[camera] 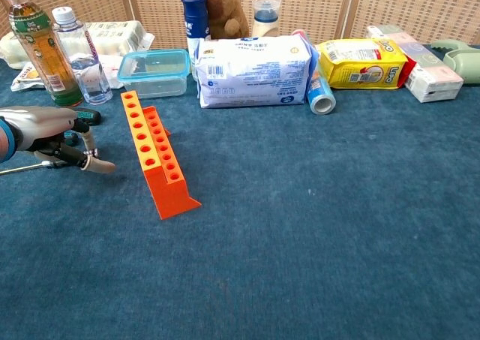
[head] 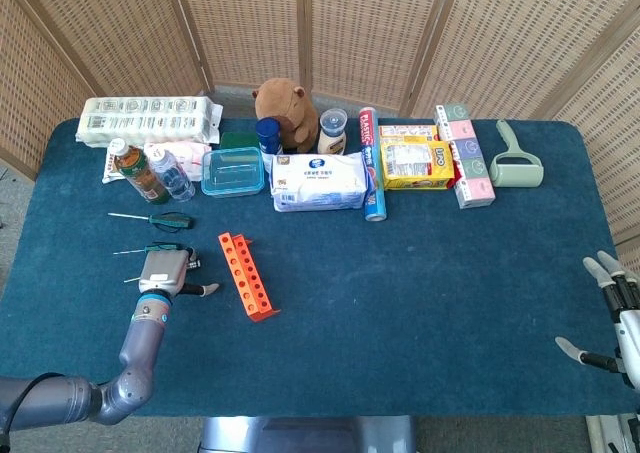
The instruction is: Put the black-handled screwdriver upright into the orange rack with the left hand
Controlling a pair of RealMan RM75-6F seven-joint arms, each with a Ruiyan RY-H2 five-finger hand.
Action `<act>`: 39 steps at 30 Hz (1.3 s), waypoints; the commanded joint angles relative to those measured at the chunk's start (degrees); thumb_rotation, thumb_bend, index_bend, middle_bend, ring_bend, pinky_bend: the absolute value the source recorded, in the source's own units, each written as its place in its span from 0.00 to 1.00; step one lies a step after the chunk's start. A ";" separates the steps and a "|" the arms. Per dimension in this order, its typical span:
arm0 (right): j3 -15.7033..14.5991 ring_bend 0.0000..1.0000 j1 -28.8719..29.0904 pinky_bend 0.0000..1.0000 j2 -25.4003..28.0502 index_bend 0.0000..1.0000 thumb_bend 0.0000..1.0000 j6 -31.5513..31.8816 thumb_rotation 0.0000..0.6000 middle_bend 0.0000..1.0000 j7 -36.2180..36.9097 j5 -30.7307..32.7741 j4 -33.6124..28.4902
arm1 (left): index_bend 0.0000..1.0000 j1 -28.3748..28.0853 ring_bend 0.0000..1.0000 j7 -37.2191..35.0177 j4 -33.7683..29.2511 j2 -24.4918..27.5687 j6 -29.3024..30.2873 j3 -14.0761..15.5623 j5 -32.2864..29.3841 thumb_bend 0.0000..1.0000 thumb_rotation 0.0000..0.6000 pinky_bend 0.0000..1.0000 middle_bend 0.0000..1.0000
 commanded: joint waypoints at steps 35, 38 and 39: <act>-0.52 0.00 0.25 0.00 0.51 0.06 0.05 -0.50 1.00 0.00 1.37 -0.66 -0.02 | 0.29 1.30 0.96 -1.95 0.52 -0.29 1.16 3.20 7.90 0.43 0.71 0.97 1.00; -0.54 0.00 0.25 0.00 0.59 0.06 0.05 -0.47 1.00 0.00 1.64 -0.69 0.01 | 0.29 1.35 0.96 -1.39 0.67 -0.54 1.29 3.50 7.99 0.42 0.77 0.97 1.00; -0.55 0.00 0.25 0.00 0.61 0.06 0.05 -0.48 1.00 0.00 1.72 -0.67 0.02 | 0.29 1.38 0.96 -1.34 0.71 -0.61 1.33 3.55 8.14 0.41 0.79 0.97 1.00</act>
